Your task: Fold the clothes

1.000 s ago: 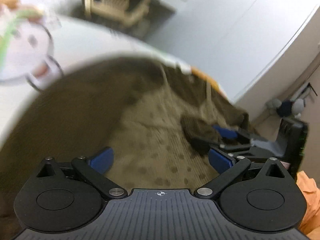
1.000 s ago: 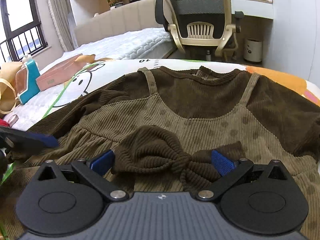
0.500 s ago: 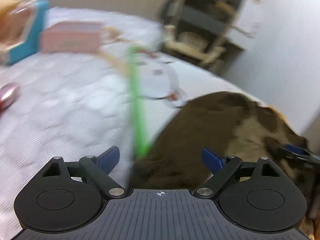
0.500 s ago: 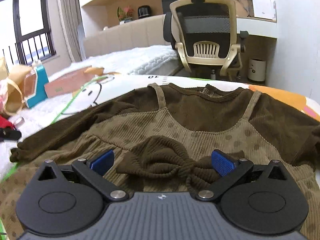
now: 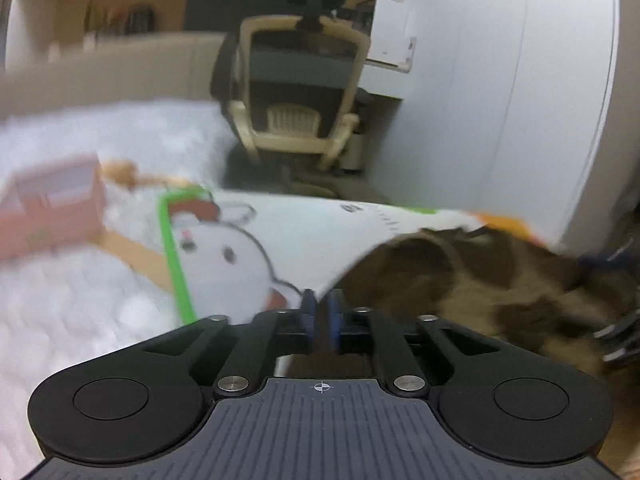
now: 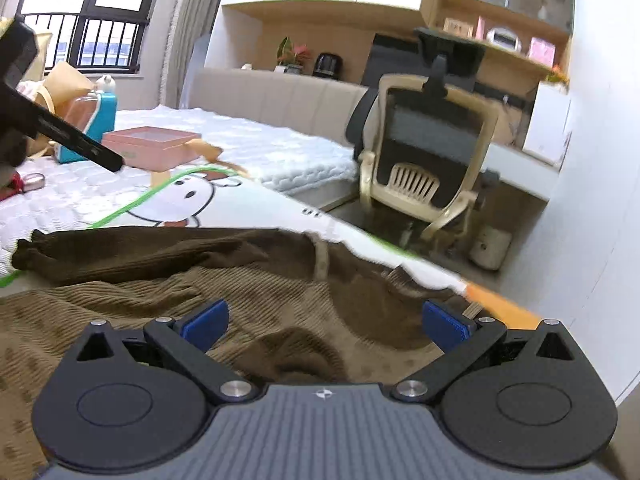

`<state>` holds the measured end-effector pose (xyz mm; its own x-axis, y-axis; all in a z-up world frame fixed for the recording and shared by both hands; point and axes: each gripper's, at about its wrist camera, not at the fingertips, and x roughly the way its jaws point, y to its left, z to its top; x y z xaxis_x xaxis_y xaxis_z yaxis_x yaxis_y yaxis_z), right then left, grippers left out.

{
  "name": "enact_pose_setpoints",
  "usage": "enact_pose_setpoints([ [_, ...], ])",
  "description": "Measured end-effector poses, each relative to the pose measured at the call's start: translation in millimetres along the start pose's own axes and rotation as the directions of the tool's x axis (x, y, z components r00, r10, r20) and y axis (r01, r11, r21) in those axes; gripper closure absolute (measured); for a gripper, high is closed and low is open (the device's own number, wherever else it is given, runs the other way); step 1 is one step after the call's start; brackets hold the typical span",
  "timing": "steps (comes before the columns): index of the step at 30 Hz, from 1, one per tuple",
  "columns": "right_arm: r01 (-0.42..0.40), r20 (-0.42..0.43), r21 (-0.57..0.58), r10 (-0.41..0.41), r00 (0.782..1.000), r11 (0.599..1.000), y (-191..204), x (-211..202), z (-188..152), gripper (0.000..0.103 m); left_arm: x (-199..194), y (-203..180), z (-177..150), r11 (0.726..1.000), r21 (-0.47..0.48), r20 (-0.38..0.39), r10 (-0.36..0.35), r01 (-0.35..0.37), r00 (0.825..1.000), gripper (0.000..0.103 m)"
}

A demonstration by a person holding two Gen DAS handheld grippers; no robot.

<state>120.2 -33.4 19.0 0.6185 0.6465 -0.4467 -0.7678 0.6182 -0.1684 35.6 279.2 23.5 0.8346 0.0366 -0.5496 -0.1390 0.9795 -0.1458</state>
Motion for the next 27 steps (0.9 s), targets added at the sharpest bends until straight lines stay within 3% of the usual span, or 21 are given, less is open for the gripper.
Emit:
enact_pose_setpoints([
  [1, -0.008, -0.009, 0.018, 0.009, 1.000, 1.000, -1.0, 2.8, -0.7, 0.000, -7.7, 1.6, -6.5, 1.000, -0.005, -0.018, -0.011, 0.011, 1.000, 0.044],
  [2, -0.015, -0.010, 0.031, 0.015, 1.000, 0.999, -1.1, 6.0, -0.8, 0.000, -12.5, 0.1, -15.9, 1.000, 0.013, -0.041, -0.002, 0.002, 0.999, 0.035],
  [6, -0.043, -0.005, 0.079, 0.044, 0.999, 0.996, 0.2, 15.2, -1.0, 0.000, 0.2, -5.3, -57.2, 0.994, 0.081, -0.154, 0.084, -0.072, 0.985, 0.032],
  [7, -0.051, -0.001, 0.090, 0.052, 0.999, 0.995, 0.9, 16.5, -1.0, 0.000, 8.7, -4.1, -63.6, 0.993, 0.083, -0.173, 0.099, -0.085, 0.980, 0.037],
  [8, -0.058, 0.001, 0.095, 0.058, 0.998, 0.994, 1.9, 15.7, -0.5, 0.000, 17.2, -2.9, -69.9, 0.991, 0.085, -0.192, 0.114, -0.099, 0.975, 0.065],
  [9, -0.064, 0.003, 0.099, 0.064, 0.998, 0.993, 3.0, 14.7, 0.2, 0.000, 22.2, -1.6, -71.3, 0.990, 0.094, -0.183, 0.117, -0.101, 0.976, 0.074],
  [10, -0.058, 0.007, 0.082, 0.057, 0.998, 0.995, 5.2, 11.8, 0.7, 0.000, 24.4, -1.1, -65.0, 0.989, 0.103, -0.163, 0.119, -0.103, 0.979, 0.093],
  [12, -0.033, 0.019, 0.018, 0.032, 0.999, 0.999, 9.9, 6.6, 4.1, 0.000, 26.2, -0.1, -41.3, 0.989, 0.104, -0.105, 0.120, -0.109, 0.987, 0.094],
  [14, 0.013, 0.033, -0.072, -0.011, 0.999, 0.997, 17.3, 4.8, 9.4, 0.000, 26.3, 1.3, -5.2, 0.994, 0.057, 0.004, 0.096, -0.096, 0.995, 0.094],
  [16, 0.061, 0.033, -0.122, -0.057, 0.998, 0.991, 21.7, 8.3, 13.0, 0.000, 29.4, 1.3, 32.8, 0.998, -0.021, 0.127, 0.066, -0.064, 0.990, 0.093],
  [18, 0.078, 0.011, -0.100, -0.077, 0.997, 0.992, 16.0, 11.1, 9.4, 0.000, 30.8, 10.9, 48.7, 0.989, -0.133, 0.183, 0.090, -0.066, 0.979, 0.084],
  [19, 0.086, -0.001, -0.089, -0.087, 0.996, 0.992, 13.0, 12.4, 7.4, 0.000, 31.4, 16.8, 54.3, 0.979, -0.192, 0.203, 0.109, -0.070, 0.973, 0.072],
  [20, 0.095, -0.013, -0.077, -0.096, 0.995, 0.993, 9.9, 13.7, 5.4, 0.000, 31.9, 22.6, 59.9, 0.966, -0.250, 0.221, 0.129, -0.071, 0.967, 0.054],
  [22, 0.112, -0.034, -0.051, -0.114, 0.993, 0.992, 1.9, 14.2, -0.6, 0.000, 33.1, 34.2, 71.2, 0.929, -0.363, 0.254, 0.171, -0.070, 0.952, 0.037],
  [24, 0.128, -0.052, -0.021, -0.129, 0.990, 0.992, -8.3, 13.0, -8.3, 0.000, 28.1, 47.6, 60.3, 0.894, -0.443, 0.210, 0.174, -0.066, 0.962, 0.027],
  [27, 0.149, -0.066, 0.026, -0.147, 0.987, 0.989, -23.0, 13.2, -15.1, 0.000, 25.6, 57.4, 31.1, 0.829, -0.560, 0.088, 0.071, -0.010, 0.994, 0.018],
])
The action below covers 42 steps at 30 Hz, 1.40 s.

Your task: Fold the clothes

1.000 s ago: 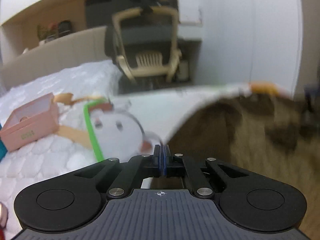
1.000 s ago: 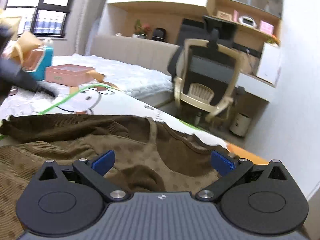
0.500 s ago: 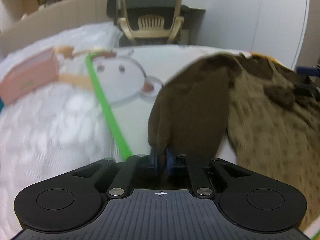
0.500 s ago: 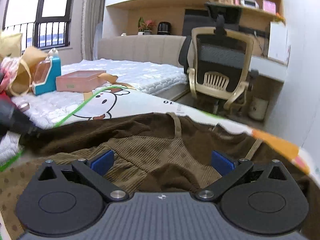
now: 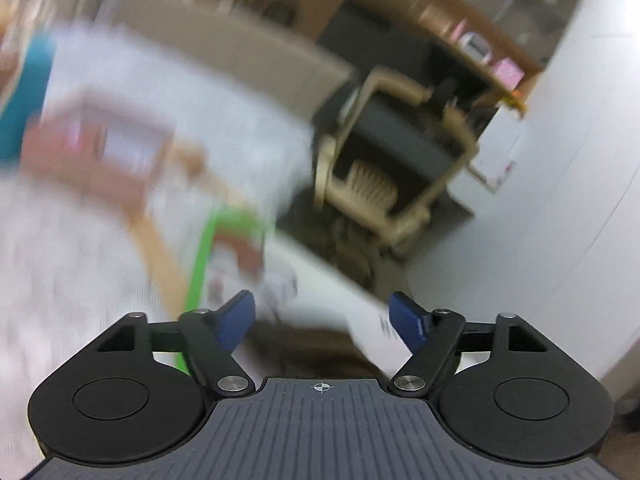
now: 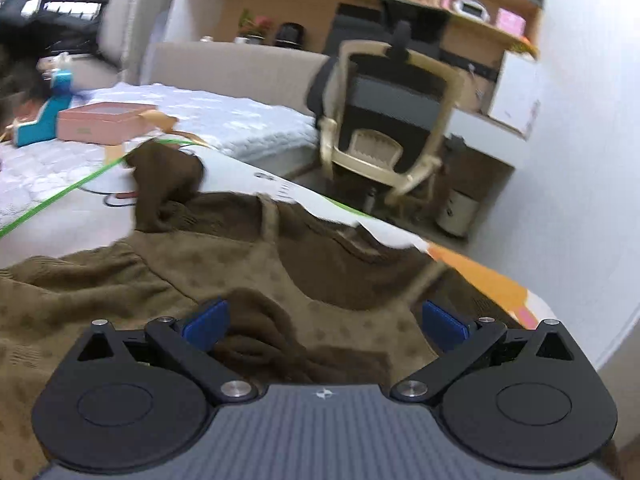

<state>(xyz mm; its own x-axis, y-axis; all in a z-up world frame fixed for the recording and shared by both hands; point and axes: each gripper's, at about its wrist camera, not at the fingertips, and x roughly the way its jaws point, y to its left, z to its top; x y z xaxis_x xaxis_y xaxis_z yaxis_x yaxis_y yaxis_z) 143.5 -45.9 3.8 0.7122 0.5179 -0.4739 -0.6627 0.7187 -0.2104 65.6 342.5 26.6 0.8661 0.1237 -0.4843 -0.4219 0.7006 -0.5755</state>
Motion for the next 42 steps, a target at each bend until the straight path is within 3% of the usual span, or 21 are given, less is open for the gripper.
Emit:
enact_pose_setpoints([
  [2, 0.005, 0.008, 0.032, -0.006, 1.000, 0.999, -7.3, 0.8, -1.5, 0.000, 9.7, 7.1, -15.1, 0.995, -0.093, -0.110, -0.034, 0.024, 0.993, 0.010],
  [5, 0.009, 0.025, 0.090, -0.011, 1.000, 0.996, -15.4, -1.4, -1.6, 0.000, 43.8, 7.3, -30.0, 0.971, -0.238, -0.212, -0.055, 0.003, 0.976, 0.010],
  [9, 0.004, 0.046, 0.159, -0.011, 0.999, 0.987, -30.1, -18.0, -10.1, 0.000, 101.9, 4.9, -26.2, 0.936, -0.339, -0.195, 0.028, -0.094, 0.980, 0.011],
  [10, 0.011, 0.051, 0.171, -0.020, 0.998, 0.985, -34.7, -23.7, -13.1, 0.000, 108.5, -0.8, -26.4, 0.946, -0.304, -0.166, 0.060, -0.109, 0.984, 0.027],
  [11, 0.024, 0.057, 0.185, -0.035, 0.998, 0.982, -40.5, -31.0, -16.4, 0.000, 111.5, -9.1, -26.7, 0.963, -0.244, -0.130, 0.084, -0.114, 0.988, 0.076],
  [12, 0.041, 0.068, 0.201, -0.056, 0.996, 0.979, -48.0, -40.3, -20.9, 0.000, 114.6, -17.5, -27.0, 0.975, -0.184, -0.093, 0.106, -0.122, 0.990, 0.094],
  [14, 0.082, 0.095, 0.226, -0.105, 0.990, 0.971, -62.7, -58.1, -30.4, 0.000, 113.1, -42.1, -31.1, 0.995, -0.036, -0.009, 0.097, -0.097, 0.995, 0.090],
  [16, 0.144, 0.100, 0.247, -0.173, 0.980, 0.958, -77.5, -70.7, -37.3, 0.000, 90.6, -93.8, -49.2, 0.973, 0.228, 0.073, -0.058, 0.041, 0.996, 0.090],
  [17, 0.176, 0.101, 0.258, -0.207, 0.973, 0.950, -84.8, -76.8, -40.6, 0.000, 79.5, -119.4, -60.0, 0.929, 0.355, 0.093, -0.149, 0.107, 0.984, 0.090],
  [19, 0.213, 0.075, 0.305, -0.246, 0.966, 0.928, -102.2, -82.3, -46.0, 0.000, 63.8, -167.7, -85.1, 0.789, 0.557, 0.043, -0.339, 0.260, 0.940, 0.089],
  [21, 0.248, 0.045, 0.352, -0.281, 0.959, 0.903, -119.7, -87.5, -51.3, 0.000, 70.8, -202.6, -108.7, 0.666, 0.601, -0.157, -0.443, 0.441, 0.883, 0.077],
  [23, 0.271, 0.011, 0.405, -0.301, 0.953, 0.873, -138.3, -92.5, -58.7, 0.004, 87.3, -219.5, -133.2, 0.614, 0.573, -0.331, -0.433, 0.543, 0.838, 0.049],
  [25, 0.280, -0.035, 0.484, -0.301, 0.953, 0.829, -161.2, -98.3, -70.9, 0.006, 93.4, -220.4, -150.9, 0.606, 0.573, -0.384, -0.395, 0.551, 0.834, 0.046],
  [28, 0.294, -0.130, 0.663, -0.281, 0.951, 0.688, -205.8, -107.5, -102.0, 0.017, 86.1, -204.1, -148.5, 0.661, 0.529, -0.366, -0.388, 0.532, 0.846, 0.015],
  [29, 0.308, -0.158, 0.700, -0.280, 0.947, 0.645, -215.3, -107.5, -111.1, 0.022, 84.3, -200.6, -143.3, 0.679, 0.520, -0.358, -0.377, 0.518, 0.854, 0.012],
  [31, 0.337, -0.213, 0.761, -0.278, 0.937, 0.555, -233.0, -106.7, -128.8, 0.029, 80.5, -196.7, -137.7, 0.668, 0.561, -0.364, -0.330, 0.488, 0.871, 0.010],
  [32, 0.344, -0.223, 0.769, -0.277, 0.934, 0.539, -235.1, -106.0, -132.3, 0.032, 76.7, -193.6, -139.7, 0.647, 0.587, -0.379, -0.311, 0.486, 0.872, 0.009],
  [34, 0.327, -0.190, 0.723, -0.279, 0.941, 0.608, -221.2, -104.7, -120.0, 0.032, 68.3, -184.8, -145.9, 0.598, 0.633, -0.412, -0.276, 0.491, 0.868, 0.009],
  [36, 0.285, -0.108, 0.590, -0.275, 0.955, 0.756, -193.8, -100.1, -89.2, 0.032, 65.1, -172.5, -154.2, 0.580, 0.657, -0.426, -0.241, 0.481, 0.872, 0.008],
  [39, 0.135, -0.010, 0.408, -0.144, 0.990, 0.903, -147.8, -75.3, -39.3, 0.032, 71.4, -146.7, -155.1, 0.630, 0.646, -0.388, -0.217, 0.432, 0.896, 0.007],
  [42, 0.032, -0.049, 0.330, -0.017, 0.999, 0.943, -114.9, -26.0, -8.8, 0.032, 74.5, -121.4, -151.2, 0.703, 0.615, -0.329, -0.183, 0.357, 0.927, 0.007],
])
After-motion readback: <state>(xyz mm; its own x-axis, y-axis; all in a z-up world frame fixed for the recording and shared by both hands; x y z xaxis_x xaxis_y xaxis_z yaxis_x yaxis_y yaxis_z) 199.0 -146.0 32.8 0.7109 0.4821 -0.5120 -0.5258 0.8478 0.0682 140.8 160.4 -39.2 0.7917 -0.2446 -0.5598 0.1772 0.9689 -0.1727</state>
